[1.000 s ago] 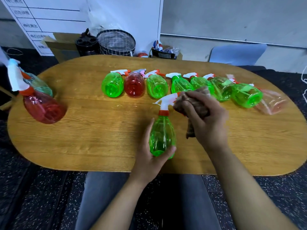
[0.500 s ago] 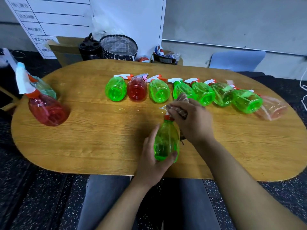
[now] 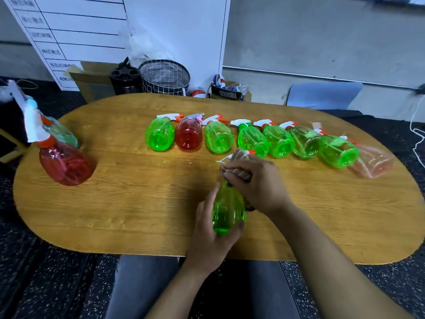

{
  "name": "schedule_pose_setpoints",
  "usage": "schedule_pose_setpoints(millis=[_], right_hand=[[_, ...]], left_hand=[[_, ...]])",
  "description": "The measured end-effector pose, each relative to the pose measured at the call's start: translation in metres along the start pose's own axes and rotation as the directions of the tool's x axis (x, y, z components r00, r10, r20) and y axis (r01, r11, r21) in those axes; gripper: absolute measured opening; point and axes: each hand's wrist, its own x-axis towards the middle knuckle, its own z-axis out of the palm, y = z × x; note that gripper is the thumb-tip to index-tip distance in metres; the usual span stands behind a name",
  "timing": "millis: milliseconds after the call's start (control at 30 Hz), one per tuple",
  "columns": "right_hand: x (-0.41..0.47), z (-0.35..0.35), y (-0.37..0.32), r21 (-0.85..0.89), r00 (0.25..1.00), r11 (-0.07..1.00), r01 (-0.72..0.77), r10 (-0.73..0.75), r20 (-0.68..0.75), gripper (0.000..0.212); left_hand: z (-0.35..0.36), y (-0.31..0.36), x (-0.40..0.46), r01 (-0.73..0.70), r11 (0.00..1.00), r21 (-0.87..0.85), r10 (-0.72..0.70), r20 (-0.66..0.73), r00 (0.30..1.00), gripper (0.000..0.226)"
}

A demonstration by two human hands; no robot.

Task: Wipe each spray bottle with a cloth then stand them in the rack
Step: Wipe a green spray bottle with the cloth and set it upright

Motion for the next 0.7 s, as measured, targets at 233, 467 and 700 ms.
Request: schedule_pose_setpoints(millis=[233,467,700], right_hand=[[0.001,-0.002,0.004,-0.043,0.997,0.998,-0.042,0.039,-0.068,0.027],[0.003,-0.010,0.011,-0.174,0.969,0.972,-0.158,0.118,-0.218,0.021],[0.001,-0.008,0.013,-0.212,0.960,0.960,-0.182,0.127,-0.249,0.022]], left_hand=[[0.000,0.000,-0.001,-0.008,1.000,-0.001,0.008,0.015,1.000,0.095],[-0.001,0.000,-0.001,-0.003,1.000,-0.008,0.003,0.036,0.999,0.096],[-0.002,0.002,-0.001,-0.001,1.000,-0.004,0.001,0.048,0.999,0.095]])
